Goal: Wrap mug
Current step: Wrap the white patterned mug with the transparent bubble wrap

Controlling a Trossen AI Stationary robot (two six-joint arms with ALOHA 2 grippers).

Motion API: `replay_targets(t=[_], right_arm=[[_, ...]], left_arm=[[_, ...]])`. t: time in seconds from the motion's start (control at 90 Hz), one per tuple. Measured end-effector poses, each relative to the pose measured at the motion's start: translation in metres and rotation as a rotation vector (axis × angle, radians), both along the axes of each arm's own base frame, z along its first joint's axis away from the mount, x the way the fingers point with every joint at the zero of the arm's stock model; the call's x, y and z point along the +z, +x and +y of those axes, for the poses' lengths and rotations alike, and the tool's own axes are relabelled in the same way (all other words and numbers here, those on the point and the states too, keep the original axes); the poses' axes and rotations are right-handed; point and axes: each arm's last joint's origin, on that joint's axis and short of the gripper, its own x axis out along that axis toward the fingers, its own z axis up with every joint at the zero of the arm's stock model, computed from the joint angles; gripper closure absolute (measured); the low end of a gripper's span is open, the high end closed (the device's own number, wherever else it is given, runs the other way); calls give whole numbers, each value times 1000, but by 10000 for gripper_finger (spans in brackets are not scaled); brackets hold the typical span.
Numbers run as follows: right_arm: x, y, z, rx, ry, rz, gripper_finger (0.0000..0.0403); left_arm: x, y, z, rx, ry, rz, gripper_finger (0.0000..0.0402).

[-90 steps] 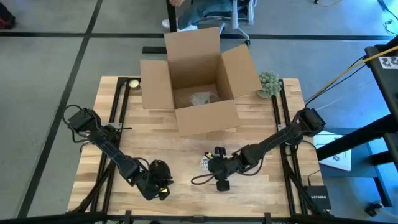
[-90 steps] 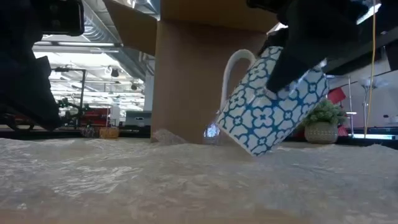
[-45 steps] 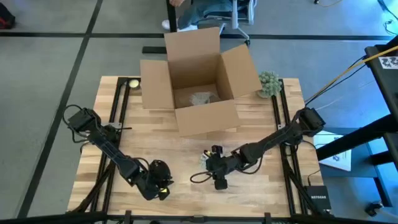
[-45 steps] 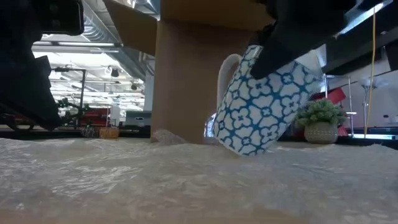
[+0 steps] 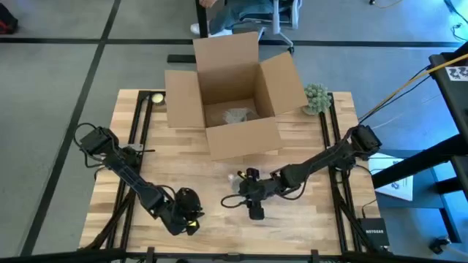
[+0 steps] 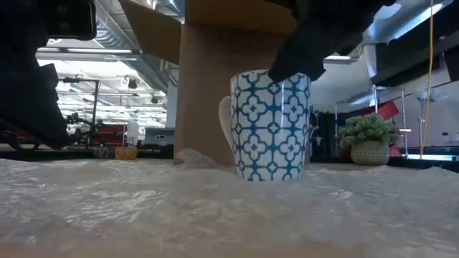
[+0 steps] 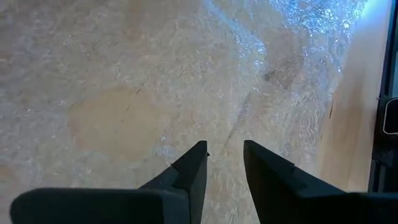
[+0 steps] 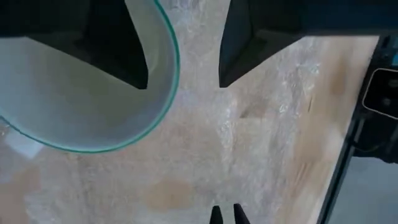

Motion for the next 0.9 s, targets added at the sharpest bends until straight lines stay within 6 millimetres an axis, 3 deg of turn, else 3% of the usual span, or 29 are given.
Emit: replay_targets(t=[0.4, 0.522, 0.656, 0.9], right_arm=[[54, -4, 1, 62, -91, 206, 219], [65, -15, 5, 86, -96, 274, 219], [66, -41, 18, 89, -76, 321, 219], [39, -114, 34, -65, -42, 337, 219]], left_arm=[[0, 0, 0, -2, -2, 3, 314], [0, -1, -2, -14, -10, 10, 314], [0, -3, -3, -20, -10, 12, 314], [0, -3, -3, -18, -13, 13, 314]])
